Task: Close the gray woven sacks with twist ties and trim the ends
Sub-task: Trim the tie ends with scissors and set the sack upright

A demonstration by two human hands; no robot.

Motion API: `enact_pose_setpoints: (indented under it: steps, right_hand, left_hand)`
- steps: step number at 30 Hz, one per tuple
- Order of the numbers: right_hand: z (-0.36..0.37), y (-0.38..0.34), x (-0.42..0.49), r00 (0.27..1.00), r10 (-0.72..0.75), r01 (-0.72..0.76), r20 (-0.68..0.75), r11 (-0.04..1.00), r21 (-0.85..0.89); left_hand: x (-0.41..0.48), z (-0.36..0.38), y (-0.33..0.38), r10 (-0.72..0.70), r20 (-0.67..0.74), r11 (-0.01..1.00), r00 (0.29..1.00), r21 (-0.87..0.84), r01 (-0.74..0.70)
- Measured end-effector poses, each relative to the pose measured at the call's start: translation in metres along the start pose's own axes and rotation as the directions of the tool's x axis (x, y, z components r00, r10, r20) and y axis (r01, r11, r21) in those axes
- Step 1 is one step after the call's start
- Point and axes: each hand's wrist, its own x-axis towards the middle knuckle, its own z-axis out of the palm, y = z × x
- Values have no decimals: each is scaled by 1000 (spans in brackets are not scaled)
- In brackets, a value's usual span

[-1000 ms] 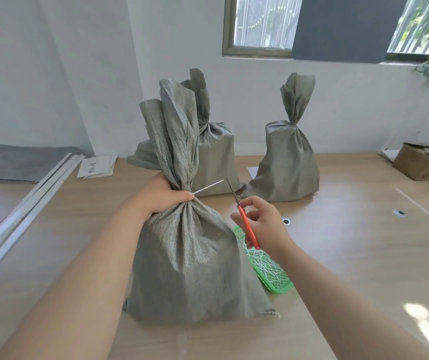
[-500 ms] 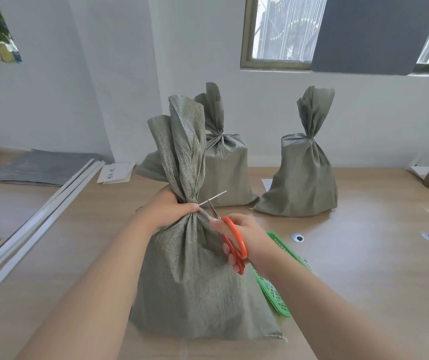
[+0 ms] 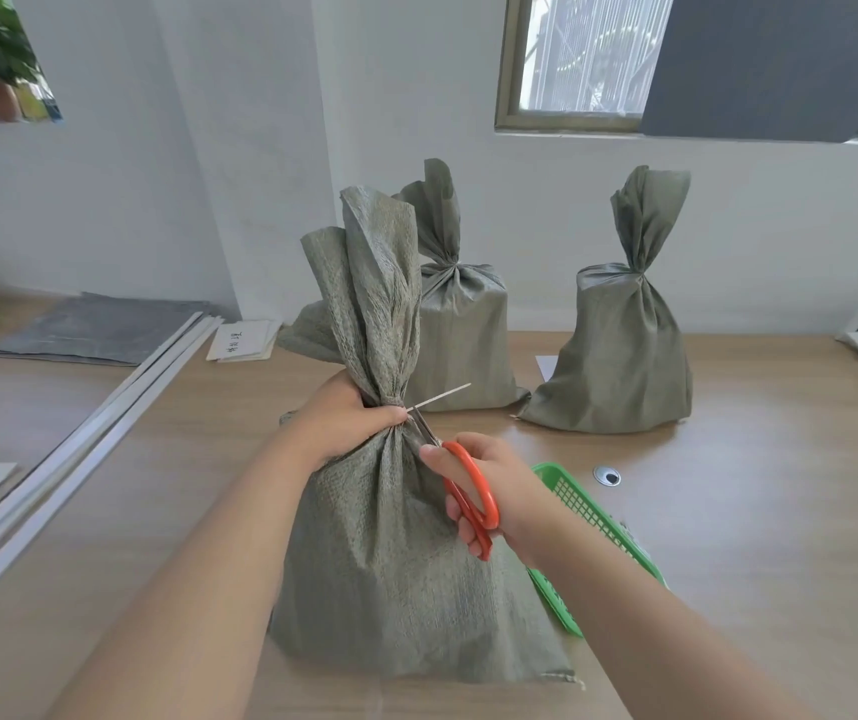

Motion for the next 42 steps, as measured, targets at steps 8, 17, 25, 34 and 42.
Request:
enact_pose_setpoints:
  steps: [8, 17, 25, 34, 42]
  right_hand:
    - [8, 3, 8, 998, -11, 10, -56, 1000, -1]
    - [6, 2, 5, 999, 8, -8, -33, 1000, -11]
    - [7, 4, -1, 1000, 12, -12, -25, 1000, 8]
    - [24, 15, -15, 989, -6, -4, -146, 998, -67]
    - [35, 19, -30, 983, -19, 18, -182, 1000, -10]
  left_hand:
    - [2, -1, -7, 14, 7, 1000, 1000, -12, -14]
    - [0, 0, -6, 56, 19, 997, 998, 45, -57]
    - [-4, 0, -8, 40, 27, 999, 999, 22, -41]
    - [-13, 1, -10, 70, 43, 994, 997, 82, -73]
    - [-23, 2, -7, 76, 51, 993, 996, 85, -80]
